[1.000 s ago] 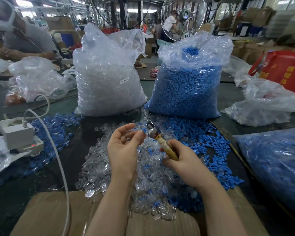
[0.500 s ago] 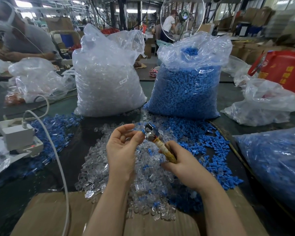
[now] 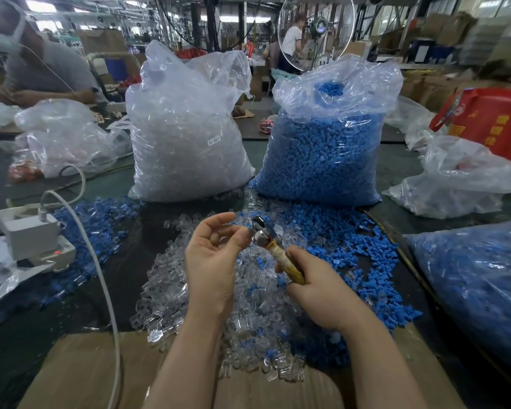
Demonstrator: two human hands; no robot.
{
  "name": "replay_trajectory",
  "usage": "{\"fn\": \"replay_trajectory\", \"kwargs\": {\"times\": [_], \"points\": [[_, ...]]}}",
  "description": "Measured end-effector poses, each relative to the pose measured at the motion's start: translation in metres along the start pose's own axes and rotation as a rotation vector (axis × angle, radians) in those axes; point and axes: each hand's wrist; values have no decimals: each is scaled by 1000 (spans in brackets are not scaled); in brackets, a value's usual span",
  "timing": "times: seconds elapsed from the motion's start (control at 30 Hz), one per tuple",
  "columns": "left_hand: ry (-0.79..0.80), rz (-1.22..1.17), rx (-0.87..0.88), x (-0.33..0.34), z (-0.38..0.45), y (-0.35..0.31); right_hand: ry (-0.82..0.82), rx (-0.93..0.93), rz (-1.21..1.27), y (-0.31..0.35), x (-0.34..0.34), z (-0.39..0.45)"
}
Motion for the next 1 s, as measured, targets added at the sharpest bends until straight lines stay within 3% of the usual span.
{"fn": "replay_trajectory", "kwargs": {"times": [0.23, 0.37, 0.43, 0.53, 0.67, 0.87, 1.0], "points": [[-41, 37, -25, 0, 2, -2, -16, 22, 0, 3, 5, 1], [-32, 39, -131, -6, 5, -8, -44, 33, -21, 2, 6, 2], [-152, -1, -224, -18, 12, -12, -86, 43, -36, 1, 6, 2], [-498, -188, -340, -50, 27, -23, -198, 99, -43, -3, 5, 3], [-781, -489, -318, -87, 35, -36, -346, 214, -102, -11, 3, 5], [-923, -683, -190, -100, 35, -43, -462, 489, -282, -23, 0, 6], [-829, -604, -158, -102, 32, -38, -467, 591, -369, -26, -1, 5]]}}
Point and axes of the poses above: each hand's wrist, its own z-axis towards the middle knuckle, its own x-axis out of the palm, y = z × x, and after that the axes turned 7 degrees about -z, right-handed
